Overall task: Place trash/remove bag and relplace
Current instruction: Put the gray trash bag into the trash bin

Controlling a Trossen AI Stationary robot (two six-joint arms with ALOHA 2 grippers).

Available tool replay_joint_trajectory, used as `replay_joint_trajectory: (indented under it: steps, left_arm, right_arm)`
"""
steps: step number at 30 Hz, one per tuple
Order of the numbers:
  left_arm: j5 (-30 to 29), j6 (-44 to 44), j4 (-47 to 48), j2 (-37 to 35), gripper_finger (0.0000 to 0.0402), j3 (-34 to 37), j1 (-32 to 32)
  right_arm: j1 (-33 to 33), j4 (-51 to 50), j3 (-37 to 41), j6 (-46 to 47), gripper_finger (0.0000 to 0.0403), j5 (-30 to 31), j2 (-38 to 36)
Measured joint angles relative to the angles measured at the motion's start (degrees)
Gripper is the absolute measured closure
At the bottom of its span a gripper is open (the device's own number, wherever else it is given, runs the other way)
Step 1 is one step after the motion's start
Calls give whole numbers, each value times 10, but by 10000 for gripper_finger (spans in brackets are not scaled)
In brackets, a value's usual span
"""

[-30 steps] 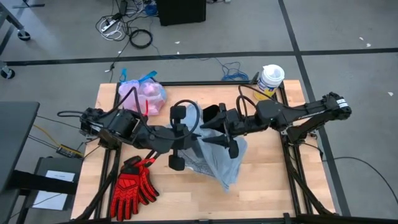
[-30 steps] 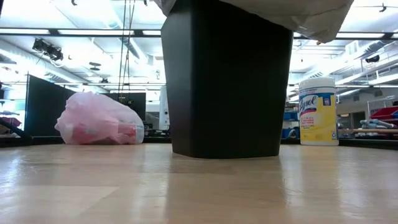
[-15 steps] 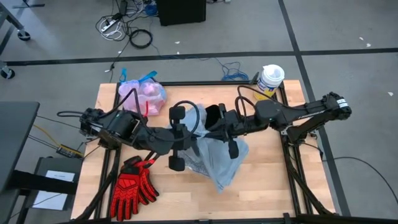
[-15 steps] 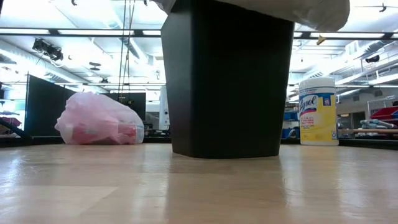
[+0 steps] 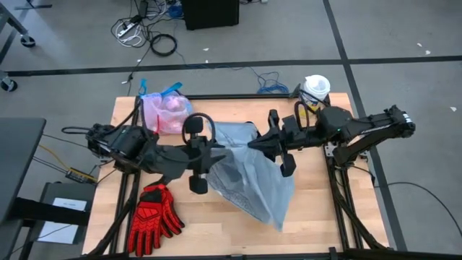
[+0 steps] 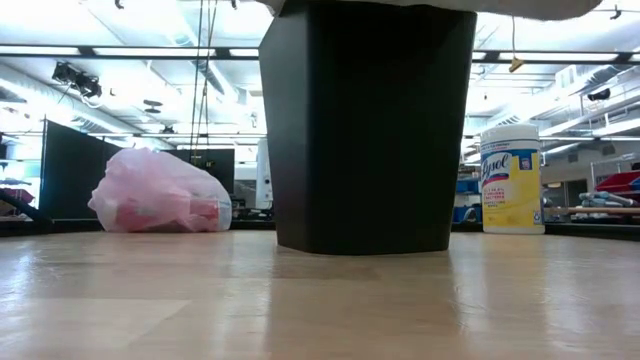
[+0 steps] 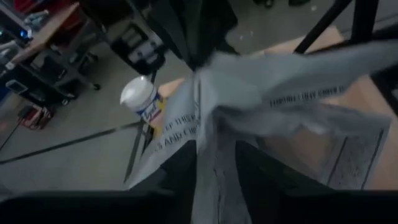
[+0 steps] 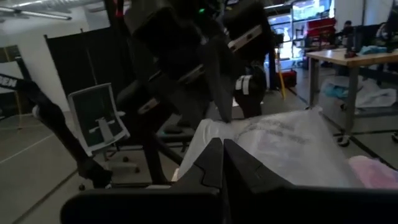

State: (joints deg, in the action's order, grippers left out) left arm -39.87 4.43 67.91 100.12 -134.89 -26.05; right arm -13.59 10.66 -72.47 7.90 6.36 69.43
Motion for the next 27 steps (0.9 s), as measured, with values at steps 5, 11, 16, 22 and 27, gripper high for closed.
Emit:
replay_joint_trajectory:
  steps: [5, 11, 16, 22, 27]
  left_arm:
    - [-4, -33, 34, 0, 260, 0, 1]
    - [-13, -44, 77, 11, 259, 1, 5]
    - [-13, 1, 82, 34, 259, 1, 21]
    - [-23, 16, 85, 62, 267, 1, 50]
    - [-45, 41, 95, 71, 351, 1, 43]
  right_arm:
    - [5, -10, 0, 0, 403, 1, -13]
    - [6, -10, 0, 0, 403, -6, -16]
    - [7, -3, 0, -12, 403, -23, -16]
    - [7, 1, 0, -17, 403, -35, -16]
    - [7, 0, 0, -31, 403, -23, -17]
